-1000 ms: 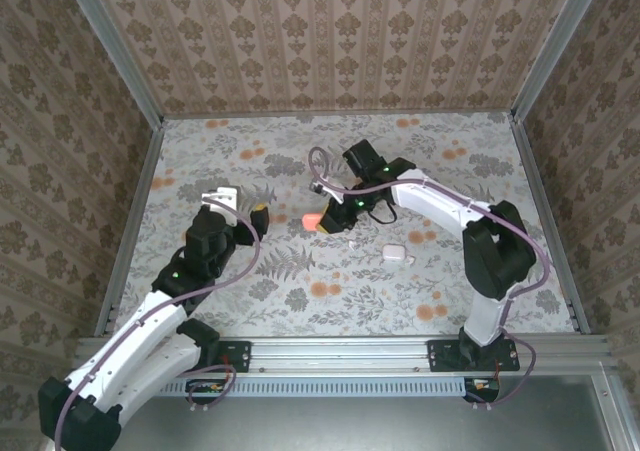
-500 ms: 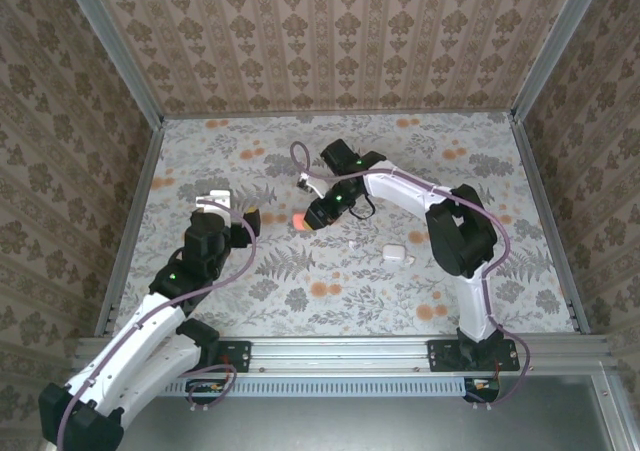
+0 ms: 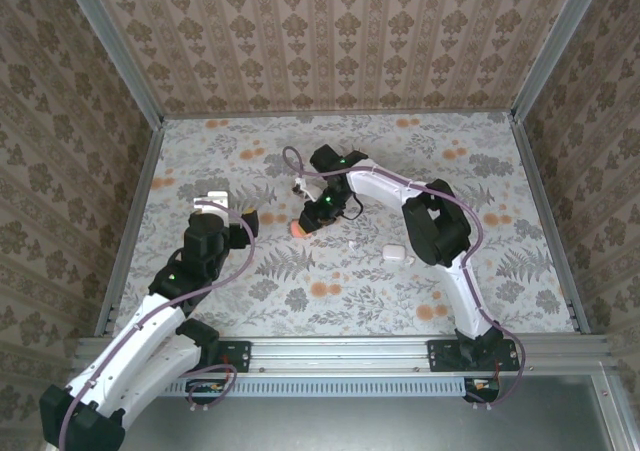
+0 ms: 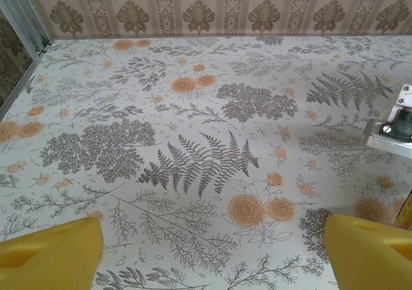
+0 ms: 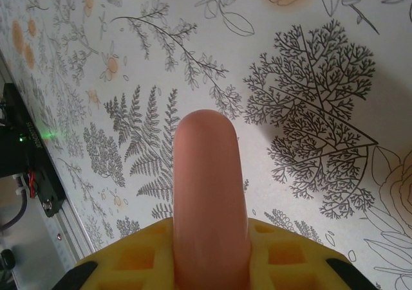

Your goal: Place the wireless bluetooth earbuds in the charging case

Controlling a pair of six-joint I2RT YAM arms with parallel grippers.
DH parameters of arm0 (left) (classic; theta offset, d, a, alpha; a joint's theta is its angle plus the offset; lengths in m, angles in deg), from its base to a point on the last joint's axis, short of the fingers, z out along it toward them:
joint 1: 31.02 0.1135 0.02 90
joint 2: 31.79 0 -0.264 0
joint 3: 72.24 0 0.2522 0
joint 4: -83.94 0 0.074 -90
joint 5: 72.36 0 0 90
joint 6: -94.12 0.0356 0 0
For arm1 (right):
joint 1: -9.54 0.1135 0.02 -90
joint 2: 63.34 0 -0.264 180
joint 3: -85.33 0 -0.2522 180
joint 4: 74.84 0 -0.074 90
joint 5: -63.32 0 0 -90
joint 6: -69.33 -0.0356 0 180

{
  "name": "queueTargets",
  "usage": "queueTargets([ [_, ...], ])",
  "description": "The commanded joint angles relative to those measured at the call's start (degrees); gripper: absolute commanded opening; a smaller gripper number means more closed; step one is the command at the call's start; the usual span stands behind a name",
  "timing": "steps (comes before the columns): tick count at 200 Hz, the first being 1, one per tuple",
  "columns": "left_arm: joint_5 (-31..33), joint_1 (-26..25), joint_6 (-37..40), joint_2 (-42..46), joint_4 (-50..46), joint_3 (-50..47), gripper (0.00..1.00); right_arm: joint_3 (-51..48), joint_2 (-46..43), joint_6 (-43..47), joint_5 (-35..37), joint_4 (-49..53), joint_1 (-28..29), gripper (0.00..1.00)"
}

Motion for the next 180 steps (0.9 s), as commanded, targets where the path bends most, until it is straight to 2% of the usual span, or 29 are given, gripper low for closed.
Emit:
queueTargets([
  [1,0.4,0.4,-1.1,1.1,-0.2,-0.7,0.89,2.5,1.7,-1.8,-0.2,3.9,0.2,0.19],
  [142,-1.7,1.4,-1.0,-1.2,3.6,-1.7,0.89,4.6,4.4,-1.5,1.6,9.2,-1.1,0.21],
  [180,-2.7,1.7,-0.8,-2.7,3.9,-0.8,0.89,4.8,4.1,-2.2,3.3,9.0,-1.5,0.29],
])
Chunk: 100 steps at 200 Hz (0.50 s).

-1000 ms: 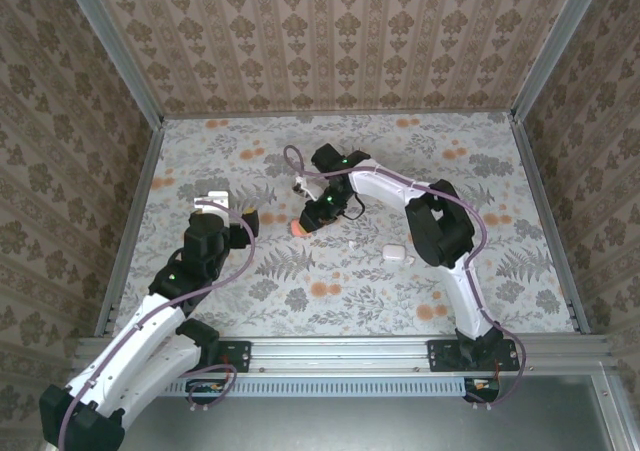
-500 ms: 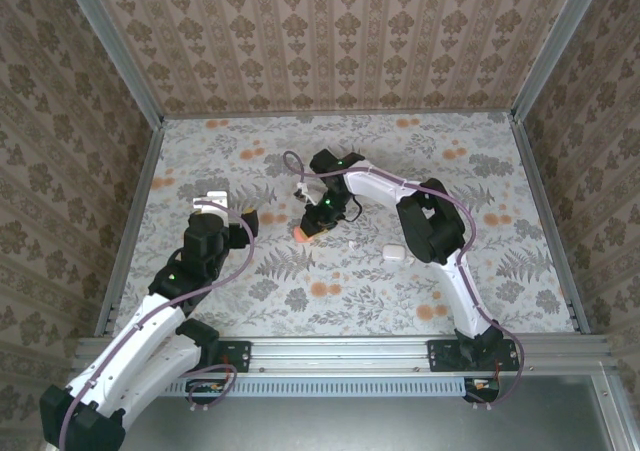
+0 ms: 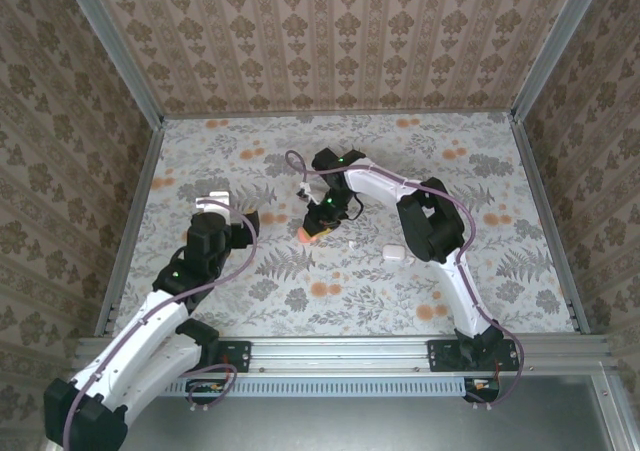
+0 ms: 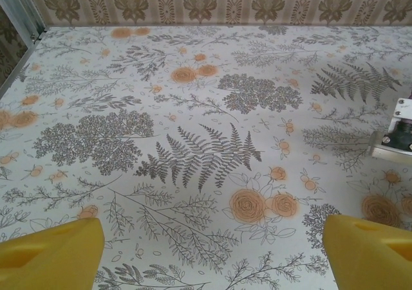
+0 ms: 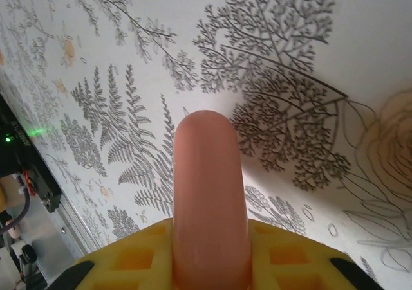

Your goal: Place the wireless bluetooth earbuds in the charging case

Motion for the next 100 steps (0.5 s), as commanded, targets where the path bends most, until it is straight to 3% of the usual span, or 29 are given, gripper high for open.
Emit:
queueTargets([
  [1,-1.2,0.6,-0.4,-0.4,1.7,0.5,0.88,1.6,0.6,-0.4,1.9,2.2,-0.4,0.29],
  [32,-1.4,0.7,0.0,-0.5,1.8,0.7,0.89,2.2,0.6,-0.7,3.8,2.5,-0.7,0.39],
  [100,-1.9,0.8,-0.5,0.0,0.8,0.8,0.88,2.4,-2.9,-1.2,8.1,3.9,-1.8,0.49],
])
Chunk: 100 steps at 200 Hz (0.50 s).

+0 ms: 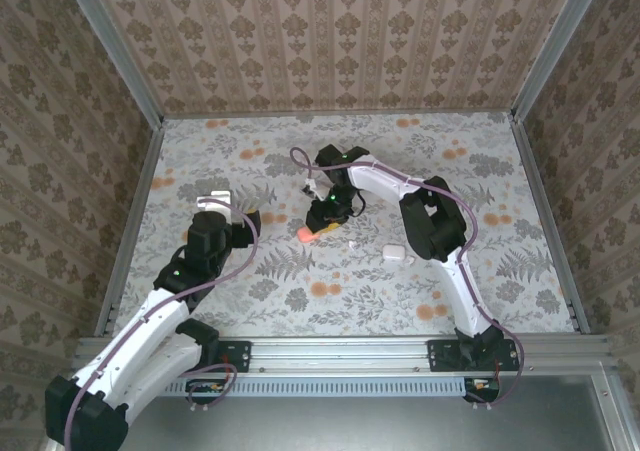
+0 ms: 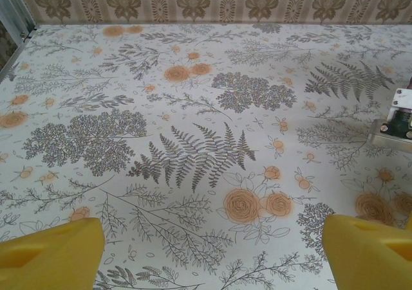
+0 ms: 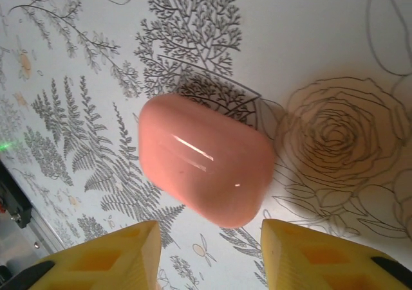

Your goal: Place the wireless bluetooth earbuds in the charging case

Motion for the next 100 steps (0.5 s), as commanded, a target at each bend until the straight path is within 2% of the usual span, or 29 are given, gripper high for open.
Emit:
queueTargets([
  [1,-0.7,0.4,-0.5,0.6,0.2,0.8,0.88,1.6,-2.9,-0.8,3.2,3.0,-0.5,0.49],
  [100,-3.0,0.4,-1.1,0.5,0.0,0.4,0.88,-0.6,-14.3,-4.0,8.4,3.1,-0.7,0.54],
])
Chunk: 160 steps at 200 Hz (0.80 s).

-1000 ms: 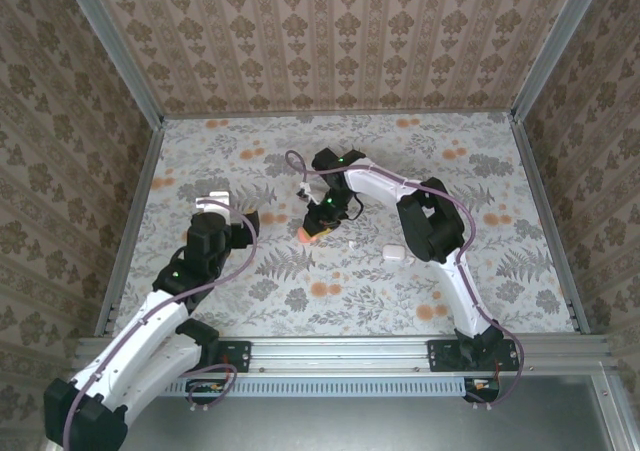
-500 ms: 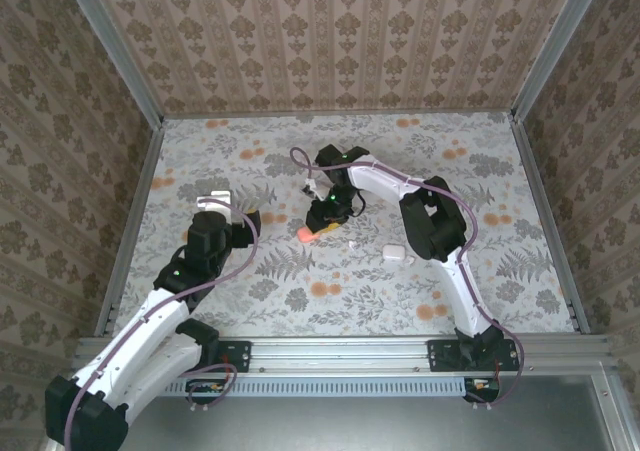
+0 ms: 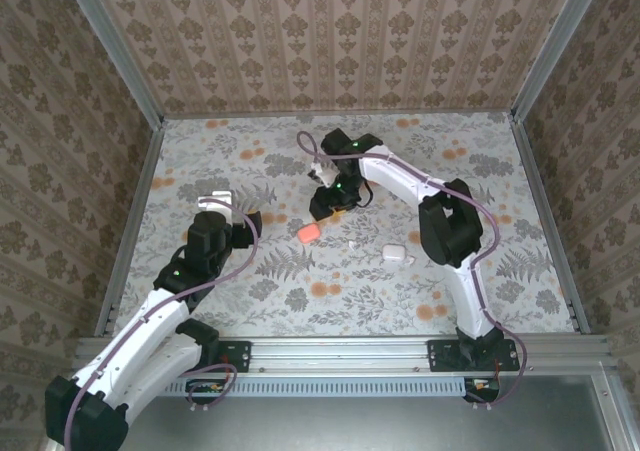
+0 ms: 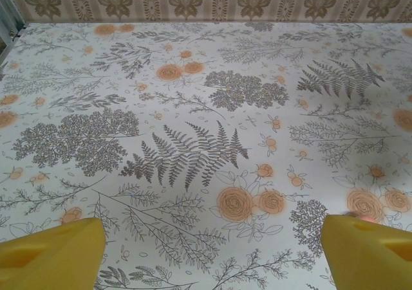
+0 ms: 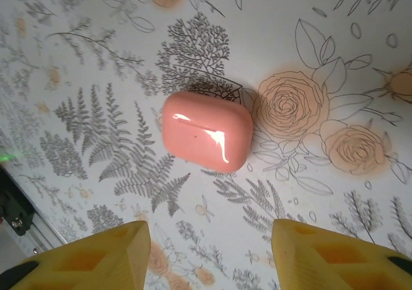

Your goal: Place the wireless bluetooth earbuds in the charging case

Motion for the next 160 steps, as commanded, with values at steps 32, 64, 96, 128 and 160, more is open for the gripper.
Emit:
queueTargets([
  [32,-2.5,0.4,-1.1,-0.8,0.1,0.6,0.87,-4.9,-11.4,-3.9,4.9,-0.8,-0.3,0.55],
  [64,-4.5,0.4,-1.5,-3.4,0.5,1.3,0.87,-10.2,-17.0,-5.8,7.9,-2.4,-1.2,0.55],
  [96,-6.9,0.0,-2.1,-6.6,1.6,1.6,0.86,-16.0,-22.0,-8.7,9.9,-3.1,-3.3,0.56],
  [128,-8.1,-0.6,-2.2,-9.8,2.1,2.3,0.86,-20.2,-24.8,-11.9,13.1,-0.6,-5.5,0.57],
  [160,-9.6,-1.3,-1.8,-13.6,1.9,3.6,0.86,-25.1,-26.8,-13.8,16.3,1.4,-7.1,0.59],
])
